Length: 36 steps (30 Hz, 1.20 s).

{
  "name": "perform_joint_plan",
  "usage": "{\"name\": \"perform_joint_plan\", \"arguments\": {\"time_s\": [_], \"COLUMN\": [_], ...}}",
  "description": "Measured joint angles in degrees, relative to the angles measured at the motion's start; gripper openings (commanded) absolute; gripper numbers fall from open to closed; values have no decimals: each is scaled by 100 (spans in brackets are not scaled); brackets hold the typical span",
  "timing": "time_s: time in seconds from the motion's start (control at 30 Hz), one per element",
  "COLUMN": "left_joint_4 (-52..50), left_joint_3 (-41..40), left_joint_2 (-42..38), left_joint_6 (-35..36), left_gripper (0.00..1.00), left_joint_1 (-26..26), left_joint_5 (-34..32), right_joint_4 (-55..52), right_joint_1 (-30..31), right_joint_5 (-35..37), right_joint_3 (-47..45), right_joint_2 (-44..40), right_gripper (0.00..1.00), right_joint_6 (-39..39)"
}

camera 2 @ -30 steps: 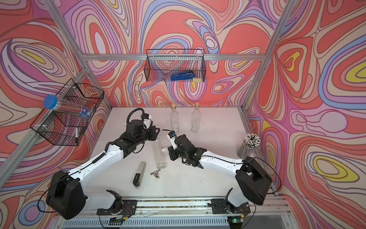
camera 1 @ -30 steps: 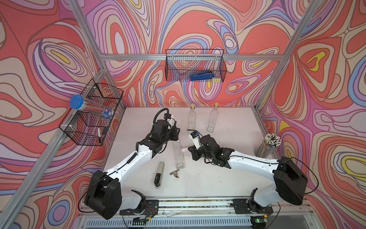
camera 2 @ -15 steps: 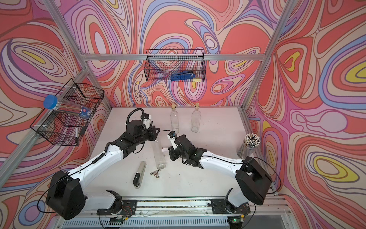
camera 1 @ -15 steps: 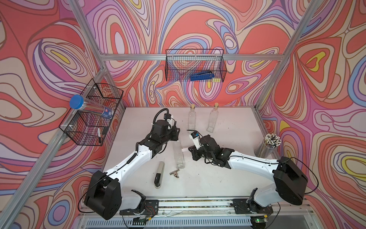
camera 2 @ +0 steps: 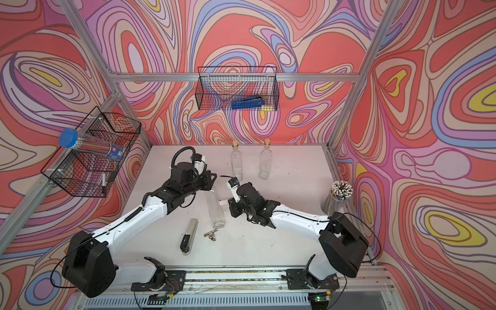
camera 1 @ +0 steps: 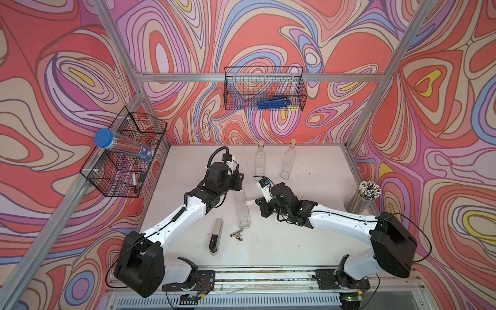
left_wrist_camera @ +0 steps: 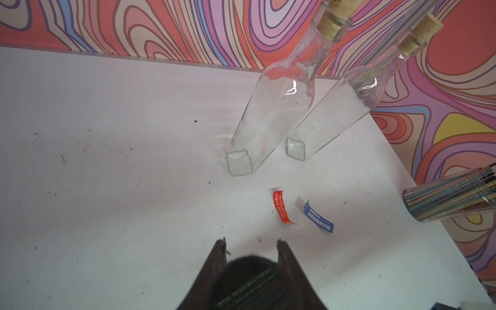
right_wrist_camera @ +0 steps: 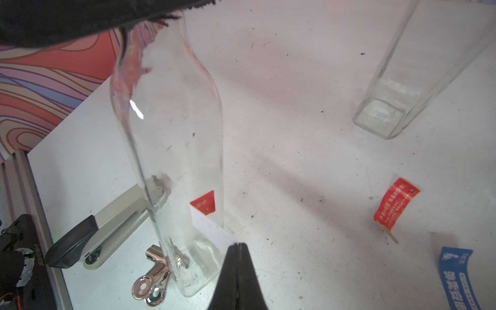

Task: Remove the label from the bottle
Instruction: Tear open the label from the bottle.

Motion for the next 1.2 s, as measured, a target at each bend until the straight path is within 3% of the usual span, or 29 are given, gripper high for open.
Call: {"name": "perform_joint_plan", "arguments": {"time_s": [1.2], "left_joint_4": [0], "left_joint_3": [-2], "left_joint_2": [-4], "left_joint_6": [13], "left_gripper": [0], "left_joint_1": [0], "left_joint_5": [17], "right_joint_4": [-20], "right_joint_1": [-37], "right_joint_5": [94], "right_joint_3": [-7], "right_joint_2": [0], "right_gripper": [0], "right_joint_6": [-35]}}
